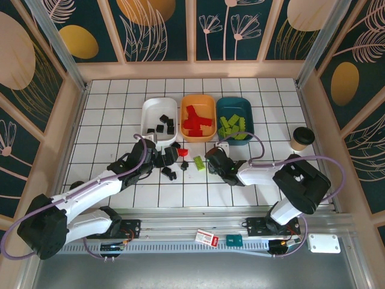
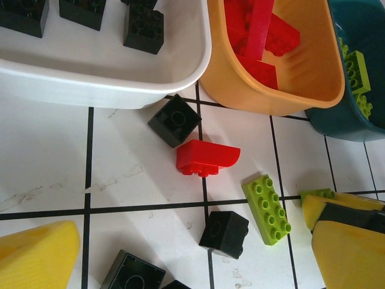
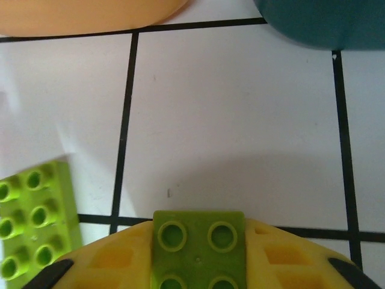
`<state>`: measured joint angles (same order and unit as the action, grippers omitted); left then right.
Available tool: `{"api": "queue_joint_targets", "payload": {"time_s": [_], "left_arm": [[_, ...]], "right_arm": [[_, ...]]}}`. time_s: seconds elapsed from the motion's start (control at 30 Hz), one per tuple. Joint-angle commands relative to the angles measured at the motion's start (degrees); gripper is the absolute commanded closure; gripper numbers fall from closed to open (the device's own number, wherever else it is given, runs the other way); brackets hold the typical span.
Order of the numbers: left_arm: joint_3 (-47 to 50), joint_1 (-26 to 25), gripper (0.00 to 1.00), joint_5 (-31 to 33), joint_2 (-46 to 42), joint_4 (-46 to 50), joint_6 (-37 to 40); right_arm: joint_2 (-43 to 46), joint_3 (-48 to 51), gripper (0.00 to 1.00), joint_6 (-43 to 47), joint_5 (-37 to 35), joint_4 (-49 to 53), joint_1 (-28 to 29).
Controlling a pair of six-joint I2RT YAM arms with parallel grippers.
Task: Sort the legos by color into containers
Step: Pick up the lego from the center of the table, then place the lego in the container.
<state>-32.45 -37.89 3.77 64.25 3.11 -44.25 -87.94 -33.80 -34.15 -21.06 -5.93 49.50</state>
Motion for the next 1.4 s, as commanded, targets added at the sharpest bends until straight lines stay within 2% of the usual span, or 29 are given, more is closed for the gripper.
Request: {"api": "queue_joint_targets", "payload": {"time_s": [0.0, 0.13, 0.27, 0.47, 0.7, 0.77, 0.8, 0.87, 0.9, 1.13, 1.2, 1.37], "left_arm": [[0.26, -0.24, 0.01, 1.34, 0.44, -1.44, 0.1], [0.8, -0.18, 0.02, 1.85, 0.09, -1.37, -0.12], [1.64, -0.19, 0.01, 2.21, -0.09, -1.27, -0.62], [2.6, -0.17, 0.01, 2.03, -1.02, -0.83, -1.06], [3.78, -0.17, 0.01, 2.64, -3.65, -0.13, -1.26], [3.97, -0.17, 0.01, 2.91, -4.0, -0.04, -1.28], [3.97, -0.19, 0.01, 2.99, -4.04, 0.05, -1.28], [3.97, -0.22, 0.01, 3.24, -4.13, 0.14, -1.29], [3.93, -0.17, 0.01, 3.43, -4.13, 0.22, -1.28], [3.53, -0.19, 0.02, 4.88, -4.13, 1.1, -1.31], [3.62, -0.25, 0.01, 5.2, -4.38, 1.19, -1.29], [3.27, -0.17, 0.01, 6.22, -5.18, 2.43, -0.98]], "right_arm": [[6.32, 0.55, 0.73, 2.06, -0.55, 2.46, -0.18], [13.72, -1.19, 0.76, 5.44, 0.07, 4.03, -3.93], [16.08, -3.88, 0.77, 7.95, 5.0, 2.02, -13.34], [5.79, -11.3, 0.77, 10.09, 8.47, -1.31, -23.89], [-5.55, -20.1, 0.76, 11.4, 8.84, -1.18, -28.14], [-7.29, -21.49, 0.71, 11.01, 8.91, -0.51, -28.98], [-7.9, -22.16, 0.63, 10.91, 9.08, -0.12, -29.37], [-8.69, -23.51, 0.45, 10.82, 9.09, 1.25, -29.76], [-8.66, -24.09, 0.41, 10.98, 8.99, 1.84, -29.87], [-0.15, -19.93, 0.35, 11.05, 11.36, 0.34, -27.67], [3.22, -17.29, 0.34, 11.03, 11.29, 0.09, -24.87], [8.13, -10.37, 0.32, 11.96, 11.77, -1.12, -13.06]]}}
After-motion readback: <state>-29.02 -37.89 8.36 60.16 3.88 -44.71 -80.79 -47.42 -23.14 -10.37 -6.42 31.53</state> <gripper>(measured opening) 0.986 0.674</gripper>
